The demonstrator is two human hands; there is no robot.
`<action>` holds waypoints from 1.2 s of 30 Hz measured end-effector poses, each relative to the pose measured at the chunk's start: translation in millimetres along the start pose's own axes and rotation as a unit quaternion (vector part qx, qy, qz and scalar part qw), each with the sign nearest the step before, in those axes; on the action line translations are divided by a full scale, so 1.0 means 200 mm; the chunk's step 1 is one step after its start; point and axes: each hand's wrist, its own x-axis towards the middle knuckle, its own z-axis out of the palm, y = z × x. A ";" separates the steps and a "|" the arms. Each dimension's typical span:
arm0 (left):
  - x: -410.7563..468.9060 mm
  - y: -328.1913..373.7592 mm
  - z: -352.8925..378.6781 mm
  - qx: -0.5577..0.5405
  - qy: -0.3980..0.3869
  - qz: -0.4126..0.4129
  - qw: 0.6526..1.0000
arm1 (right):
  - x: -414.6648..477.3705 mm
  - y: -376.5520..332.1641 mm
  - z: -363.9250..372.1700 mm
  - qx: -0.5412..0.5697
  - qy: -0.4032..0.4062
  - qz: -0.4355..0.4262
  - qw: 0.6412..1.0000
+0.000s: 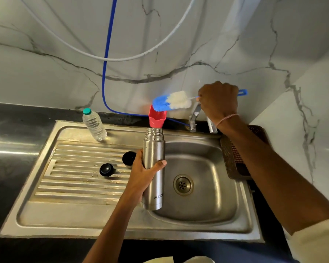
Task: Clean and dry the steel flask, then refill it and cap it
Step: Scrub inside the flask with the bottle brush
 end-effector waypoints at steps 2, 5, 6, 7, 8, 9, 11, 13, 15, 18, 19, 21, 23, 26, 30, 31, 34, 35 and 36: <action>-0.01 0.00 0.01 0.001 -0.002 0.004 1.000 | -0.07 0.03 0.04 0.015 -0.012 0.005 1.000; -0.02 0.00 0.03 -0.002 -0.001 0.008 1.000 | -0.15 0.08 0.09 0.052 -0.002 0.034 0.998; -0.02 0.01 0.03 -0.001 -0.001 0.009 1.000 | -0.17 0.09 0.09 0.062 0.007 0.044 0.997; -0.02 0.01 0.03 -0.001 -0.001 0.010 1.000 | -0.18 0.11 0.09 0.067 0.016 0.052 0.996; -0.02 0.01 0.03 -0.001 -0.002 0.012 1.000 | -0.20 0.12 0.09 0.073 0.025 0.057 0.995; -0.02 0.01 0.03 -0.001 -0.002 0.014 1.000 | -0.21 0.13 0.08 0.082 0.033 0.059 0.994; -0.03 0.01 0.03 0.002 0.001 0.019 1.000 | -0.22 0.15 0.08 0.099 0.056 0.065 0.991; -0.03 0.02 0.03 0.005 0.002 0.022 1.000 | -0.23 0.17 0.08 0.102 0.075 0.076 0.989; -0.03 0.02 0.03 0.009 0.001 0.022 1.000 | -0.24 0.19 0.08 0.116 0.104 0.095 0.983; -0.02 0.03 0.03 0.010 0.002 0.016 1.000 | -0.27 0.18 0.08 0.155 0.113 0.134 0.972; -0.02 0.04 0.03 0.011 0.000 0.015 1.000 | -0.29 0.16 0.10 0.175 0.096 0.150 0.968; -0.02 0.04 0.04 0.011 -0.005 0.013 1.000 | -0.34 0.10 0.16 0.231 0.050 0.196 0.952; -0.02 0.05 0.04 0.010 -0.006 0.006 1.000 | -0.41 0.03 0.24 0.299 0.000 0.255 0.920; -0.02 0.05 0.04 -0.002 -0.012 -0.008 1.000 | -0.53 -0.04 0.34 0.464 -0.039 0.300 0.832; -0.01 0.07 0.03 -0.021 -0.038 -0.017 0.999 | -0.72 -0.06 0.36 0.585 -0.033 0.299 0.753; -0.01 0.08 0.03 -0.027 -0.042 -0.015 0.999 | -0.77 -0.06 0.36 0.600 -0.030 0.297 0.742; 0.00 0.11 0.04 -0.048 -0.055 -0.028 0.997 | -0.90 -0.02 0.39 0.627 -0.036 0.293 0.721; 0.01 0.12 0.05 -0.057 -0.054 -0.041 0.996 | -0.93 0.00 0.39 0.623 -0.039 0.299 0.722; 0.02 0.12 0.06 -0.062 -0.050 -0.058 0.995 | -0.94 0.02 0.40 0.612 -0.040 0.305 0.728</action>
